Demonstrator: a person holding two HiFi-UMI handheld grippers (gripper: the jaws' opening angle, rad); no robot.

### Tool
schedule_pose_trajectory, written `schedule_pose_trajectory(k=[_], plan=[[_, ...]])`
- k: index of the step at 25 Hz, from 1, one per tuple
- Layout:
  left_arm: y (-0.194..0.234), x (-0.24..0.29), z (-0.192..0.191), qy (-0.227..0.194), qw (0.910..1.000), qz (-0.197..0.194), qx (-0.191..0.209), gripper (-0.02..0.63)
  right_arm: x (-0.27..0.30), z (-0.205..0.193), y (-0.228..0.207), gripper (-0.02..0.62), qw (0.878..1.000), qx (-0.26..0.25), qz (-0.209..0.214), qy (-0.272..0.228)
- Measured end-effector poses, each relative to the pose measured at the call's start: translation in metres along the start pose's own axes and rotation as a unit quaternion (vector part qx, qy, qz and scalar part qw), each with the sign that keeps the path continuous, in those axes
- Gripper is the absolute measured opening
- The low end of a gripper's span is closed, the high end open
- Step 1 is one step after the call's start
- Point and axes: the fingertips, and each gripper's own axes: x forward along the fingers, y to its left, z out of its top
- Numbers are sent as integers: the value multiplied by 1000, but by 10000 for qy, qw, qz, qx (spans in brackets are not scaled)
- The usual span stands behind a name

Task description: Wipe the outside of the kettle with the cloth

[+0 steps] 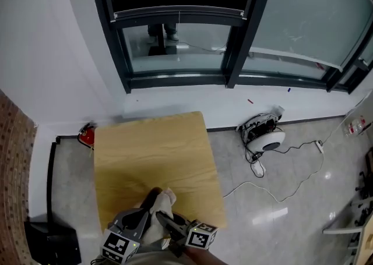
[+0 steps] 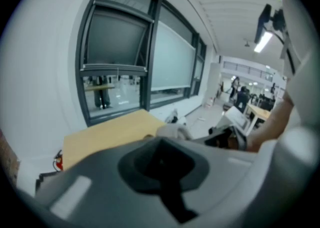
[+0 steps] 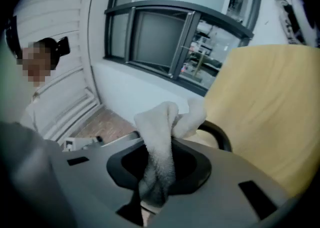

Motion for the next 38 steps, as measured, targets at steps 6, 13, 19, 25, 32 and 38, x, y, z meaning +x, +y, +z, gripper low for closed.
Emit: schedule_pose_trajectory(k=[6,13,19,25,32,38], plan=[[2,3,4,-7,9995,299,69,-2,-5,1,-20,94,9942,707,-792,-153],[33,-2,6,-149,9882,1475,-376,13,3,12,-37,94,9675,1956,-1303,-932],[64,-9,6,-343,9642,1826,-1891,25,87,77,-38,94,9922,994,-506,-564],[46,-5,10,-382,9843,1485,-877,9,31,4,23,94,9965,381,-166,719],[51,-10,7,-421,9836,1314,-1163,-12,16,-7,-67,92,9817,1472,-1191,-220],[51,-5,6,-273,9853,1350,-1014,-12,20,-5,-41,94,9943,893,-471,-334]])
